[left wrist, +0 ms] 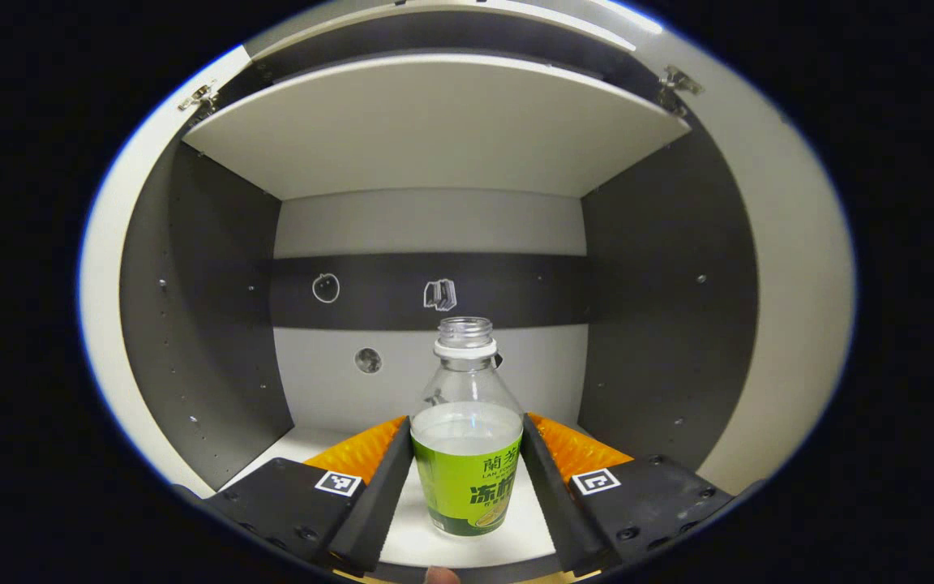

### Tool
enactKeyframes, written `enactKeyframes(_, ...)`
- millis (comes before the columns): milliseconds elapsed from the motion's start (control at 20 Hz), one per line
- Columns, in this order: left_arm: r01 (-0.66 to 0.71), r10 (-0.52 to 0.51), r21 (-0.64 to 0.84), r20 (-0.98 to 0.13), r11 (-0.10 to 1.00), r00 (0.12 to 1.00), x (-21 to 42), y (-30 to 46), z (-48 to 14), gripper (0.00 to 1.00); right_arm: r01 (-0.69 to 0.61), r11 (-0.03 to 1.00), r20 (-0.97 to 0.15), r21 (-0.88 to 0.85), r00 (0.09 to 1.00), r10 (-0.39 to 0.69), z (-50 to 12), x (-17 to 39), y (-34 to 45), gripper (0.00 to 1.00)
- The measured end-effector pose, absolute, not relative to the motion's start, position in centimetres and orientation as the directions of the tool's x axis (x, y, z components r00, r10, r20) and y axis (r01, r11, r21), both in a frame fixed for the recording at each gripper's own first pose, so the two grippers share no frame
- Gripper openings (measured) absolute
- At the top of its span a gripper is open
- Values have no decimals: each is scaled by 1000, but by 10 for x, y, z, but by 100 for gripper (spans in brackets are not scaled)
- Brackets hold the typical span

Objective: Grasp the bottle in the cabinet with the left hand and place it on the coaster, then close the right door with the right hand and the left door with the left hand.

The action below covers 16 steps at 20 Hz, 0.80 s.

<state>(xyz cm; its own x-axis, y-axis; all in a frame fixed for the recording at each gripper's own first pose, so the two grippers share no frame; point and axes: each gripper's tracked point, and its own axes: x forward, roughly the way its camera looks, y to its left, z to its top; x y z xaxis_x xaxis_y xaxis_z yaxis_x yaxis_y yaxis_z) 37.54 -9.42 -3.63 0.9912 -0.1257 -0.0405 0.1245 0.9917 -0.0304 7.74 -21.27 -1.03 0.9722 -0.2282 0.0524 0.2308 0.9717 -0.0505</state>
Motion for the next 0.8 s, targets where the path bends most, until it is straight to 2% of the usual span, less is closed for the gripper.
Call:
enactKeyframes(200,145,-145,-5,6,989,989,312,-84,-16,78,217,975,67,-50,975,-213,-4,65,-198,98)
enactKeyframes(450,188,-188,-28,10,982,982,235,-78,-17,78,198,978,88,-61,977,-192,4,48,-180,97)
enactKeyframes(650,205,-204,-32,15,978,979,185,-69,-39,78,184,981,90,-59,980,-179,5,39,-170,97)
enactKeyframes(800,205,-206,-78,-6,976,978,150,-67,-81,78,162,985,122,-55,980,-155,9,37,-162,98)
